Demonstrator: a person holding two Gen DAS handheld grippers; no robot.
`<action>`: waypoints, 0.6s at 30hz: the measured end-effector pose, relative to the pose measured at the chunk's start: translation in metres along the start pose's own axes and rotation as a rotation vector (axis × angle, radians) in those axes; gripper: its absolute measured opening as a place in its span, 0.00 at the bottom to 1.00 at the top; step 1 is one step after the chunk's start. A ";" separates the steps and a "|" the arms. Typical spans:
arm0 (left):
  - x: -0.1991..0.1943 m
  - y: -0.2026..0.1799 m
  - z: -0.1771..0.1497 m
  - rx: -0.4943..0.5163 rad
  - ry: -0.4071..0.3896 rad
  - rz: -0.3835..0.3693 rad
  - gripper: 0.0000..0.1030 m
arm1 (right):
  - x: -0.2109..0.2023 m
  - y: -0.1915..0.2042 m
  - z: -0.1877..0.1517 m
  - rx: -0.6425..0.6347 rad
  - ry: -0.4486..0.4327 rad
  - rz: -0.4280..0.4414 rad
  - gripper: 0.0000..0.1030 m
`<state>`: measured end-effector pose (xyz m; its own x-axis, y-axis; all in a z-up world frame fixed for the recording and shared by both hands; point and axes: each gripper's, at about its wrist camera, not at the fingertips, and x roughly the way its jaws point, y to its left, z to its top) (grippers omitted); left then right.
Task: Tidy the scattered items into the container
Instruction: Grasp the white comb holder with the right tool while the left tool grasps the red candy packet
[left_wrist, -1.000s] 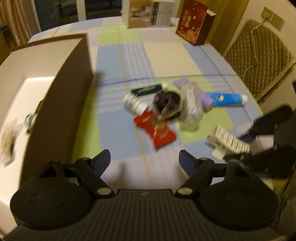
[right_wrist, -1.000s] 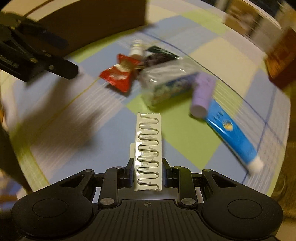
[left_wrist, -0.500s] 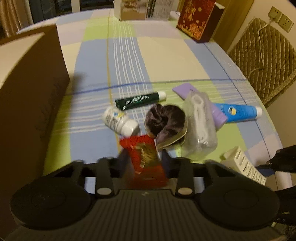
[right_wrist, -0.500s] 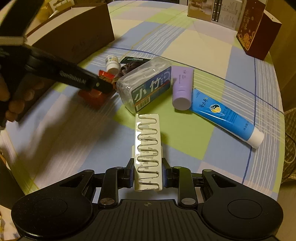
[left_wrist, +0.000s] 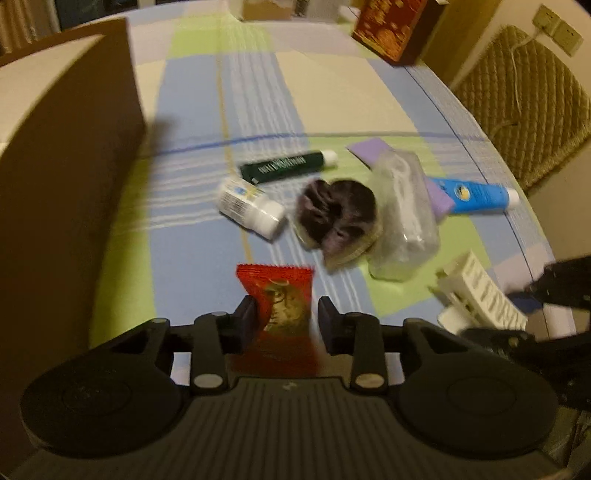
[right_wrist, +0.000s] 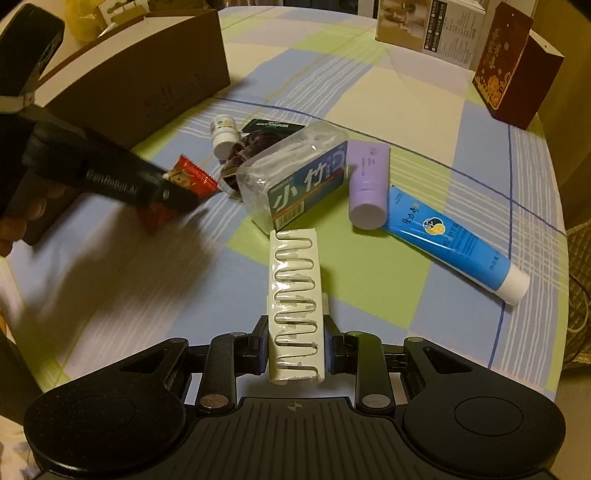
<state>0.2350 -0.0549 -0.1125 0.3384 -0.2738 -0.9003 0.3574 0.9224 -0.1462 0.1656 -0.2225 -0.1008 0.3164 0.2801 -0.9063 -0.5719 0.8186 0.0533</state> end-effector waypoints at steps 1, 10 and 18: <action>0.000 -0.004 -0.002 0.032 -0.004 0.015 0.27 | 0.001 -0.001 -0.001 -0.001 -0.008 -0.004 0.30; -0.048 -0.007 -0.013 0.072 -0.056 0.004 0.22 | -0.021 -0.005 0.003 0.146 -0.044 0.057 0.29; -0.123 0.008 -0.026 0.002 -0.185 0.006 0.22 | -0.061 0.019 0.027 0.223 -0.116 0.207 0.29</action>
<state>0.1735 -0.0071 -0.0135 0.4945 -0.3143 -0.8104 0.3570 0.9235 -0.1404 0.1561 -0.2108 -0.0330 0.3023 0.4972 -0.8133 -0.4572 0.8243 0.3340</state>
